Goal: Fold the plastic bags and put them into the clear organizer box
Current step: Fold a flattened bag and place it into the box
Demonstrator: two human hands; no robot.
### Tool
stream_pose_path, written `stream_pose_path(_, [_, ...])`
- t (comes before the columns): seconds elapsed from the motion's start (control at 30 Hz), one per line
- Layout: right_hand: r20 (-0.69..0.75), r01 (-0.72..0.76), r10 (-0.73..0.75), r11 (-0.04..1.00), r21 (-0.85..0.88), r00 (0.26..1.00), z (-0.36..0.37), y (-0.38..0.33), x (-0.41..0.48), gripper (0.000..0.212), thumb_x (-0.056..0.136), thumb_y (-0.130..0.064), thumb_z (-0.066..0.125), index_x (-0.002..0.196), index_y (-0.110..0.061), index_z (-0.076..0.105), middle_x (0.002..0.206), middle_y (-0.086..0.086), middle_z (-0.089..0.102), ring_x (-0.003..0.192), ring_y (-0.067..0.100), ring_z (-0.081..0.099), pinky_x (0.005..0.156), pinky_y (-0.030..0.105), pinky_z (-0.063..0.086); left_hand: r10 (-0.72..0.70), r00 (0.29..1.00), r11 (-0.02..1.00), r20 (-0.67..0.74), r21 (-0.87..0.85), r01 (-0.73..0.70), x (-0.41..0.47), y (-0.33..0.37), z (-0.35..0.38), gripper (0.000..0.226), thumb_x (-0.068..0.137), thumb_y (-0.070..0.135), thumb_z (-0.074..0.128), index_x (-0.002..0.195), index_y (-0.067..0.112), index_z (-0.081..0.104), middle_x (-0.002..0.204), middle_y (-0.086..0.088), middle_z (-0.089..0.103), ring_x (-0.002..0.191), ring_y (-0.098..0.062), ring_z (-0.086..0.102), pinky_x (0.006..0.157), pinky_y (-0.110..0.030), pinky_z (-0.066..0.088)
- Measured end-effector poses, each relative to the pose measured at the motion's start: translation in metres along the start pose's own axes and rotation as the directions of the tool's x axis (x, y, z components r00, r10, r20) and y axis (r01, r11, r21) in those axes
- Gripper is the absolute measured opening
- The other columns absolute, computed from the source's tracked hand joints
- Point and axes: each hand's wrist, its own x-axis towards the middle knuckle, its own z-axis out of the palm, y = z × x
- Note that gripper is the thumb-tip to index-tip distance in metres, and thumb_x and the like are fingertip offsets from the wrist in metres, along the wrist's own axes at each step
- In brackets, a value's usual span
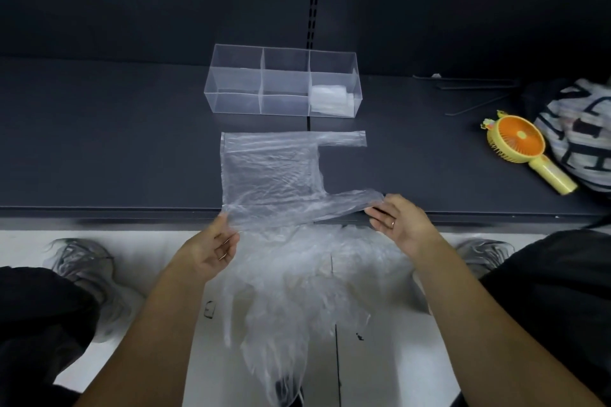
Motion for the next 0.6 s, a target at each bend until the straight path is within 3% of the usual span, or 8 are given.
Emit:
stream_pose_path(0.13, [-0.224, 0.107, -0.155, 0.972, -0.210, 0.962, 0.010, 0.003, 0.012, 0.015, 0.085, -0.006, 0.070, 0.098, -0.005, 0.063, 0.072, 0.008, 0.066, 0.056, 0.009, 0.064, 0.049, 0.018, 0.050, -0.004, 0.997, 1.000, -0.079, 0.017, 0.005, -0.003, 0.003, 0.003, 0.022, 0.084, 0.032, 0.072, 0.083, 0.012, 0.063, 0.081, -0.001, 0.065, 0.066, -0.010, 0.057, 0.047, -0.016, 0.051])
stream_pose_path(0.2, [-0.317, 0.130, -0.231, 0.942, -0.310, 0.920, 0.012, 0.006, 0.019, 0.019, 0.081, -0.004, 0.072, 0.098, -0.001, 0.065, 0.065, 0.007, 0.063, 0.056, 0.013, 0.061, 0.056, 0.023, 0.053, 0.028, 0.992, 1.000, -0.125, -0.005, -0.029, -0.003, 0.005, 0.003, 0.016, 0.083, 0.025, 0.074, 0.082, 0.012, 0.064, 0.078, 0.000, 0.064, 0.066, -0.009, 0.058, 0.046, -0.015, 0.051])
stream_pose_path(0.27, [-0.376, 0.127, -0.319, 0.882, -0.454, 0.870, 0.010, 0.009, 0.024, 0.020, 0.080, -0.011, 0.074, 0.097, -0.002, 0.067, 0.068, 0.008, 0.066, 0.066, 0.021, 0.065, 0.072, 0.032, 0.055, 0.061, 0.986, 0.998, -0.155, -0.024, -0.065, -0.005, 0.005, 0.004, 0.014, 0.082, 0.021, 0.075, 0.084, 0.012, 0.065, 0.078, 0.000, 0.065, 0.067, -0.008, 0.059, 0.049, -0.015, 0.052])
stream_pose_path(0.37, [-0.418, 0.023, -0.450, 0.702, -0.712, 0.789, 0.008, 0.012, 0.020, 0.015, 0.083, -0.016, 0.068, 0.097, -0.008, 0.068, 0.101, 0.011, 0.069, 0.096, 0.033, 0.064, 0.079, 0.030, 0.045, 0.126, 0.967, 0.992, -0.221, 0.001, -0.129, -0.005, 0.002, 0.010, 0.011, 0.085, 0.016, 0.073, 0.083, 0.010, 0.064, 0.075, -0.002, 0.066, 0.064, -0.009, 0.059, 0.049, -0.014, 0.052])
stream_pose_path(0.43, [-0.445, -0.006, -0.510, 0.652, -0.758, 0.736, 0.017, 0.015, 0.013, 0.026, 0.081, -0.008, 0.064, 0.107, -0.009, 0.061, 0.118, 0.017, 0.059, 0.108, 0.040, 0.055, 0.088, 0.040, 0.044, 0.304, 0.896, 0.950, -0.323, 0.172, -0.261, -0.005, 0.001, 0.014, 0.011, 0.087, 0.013, 0.069, 0.080, 0.006, 0.064, 0.072, -0.006, 0.065, 0.066, -0.017, 0.061, 0.057, -0.021, 0.055])
stream_pose_path(0.5, [-0.373, 0.061, -0.684, 0.521, -0.851, 0.627, 0.034, 0.016, 0.004, 0.039, 0.076, -0.005, 0.064, 0.114, -0.009, 0.057, 0.123, 0.021, 0.050, 0.114, 0.044, 0.047, 0.093, 0.049, 0.038, 0.637, 0.687, 0.724, -0.351, 0.579, -0.376, -0.004, 0.002, 0.017, 0.014, 0.090, 0.014, 0.062, 0.082, 0.004, 0.067, 0.080, -0.014, 0.067, 0.079, -0.030, 0.062, 0.071, -0.029, 0.049])
stream_pose_path(0.57, [-0.118, 0.266, -0.835, 0.301, -0.916, 0.537, 0.062, 0.021, -0.002, 0.044, 0.074, -0.002, 0.063, 0.117, -0.006, 0.058, 0.126, 0.022, 0.050, 0.117, 0.043, 0.046, 0.095, 0.048, 0.036, 0.875, 0.464, 0.365, -0.136, 0.815, -0.450, -0.004, 0.009, 0.025, 0.017, 0.093, 0.007, 0.053, 0.093, 0.004, 0.070, 0.096, -0.017, 0.068, 0.093, -0.035, 0.060, 0.078, -0.032, 0.042])
stream_pose_path(0.6, [0.057, 0.392, -0.845, 0.186, -0.901, 0.532, 0.081, 0.025, -0.004, 0.045, 0.076, -0.001, 0.062, 0.121, -0.003, 0.058, 0.131, 0.021, 0.049, 0.122, 0.041, 0.045, 0.101, 0.046, 0.035, 0.917, 0.398, 0.189, 0.026, 0.850, -0.491, 0.001, 0.014, 0.031, 0.023, 0.093, 0.003, 0.050, 0.105, 0.003, 0.069, 0.107, -0.018, 0.066, 0.103, -0.035, 0.058, 0.086, -0.035, 0.042])
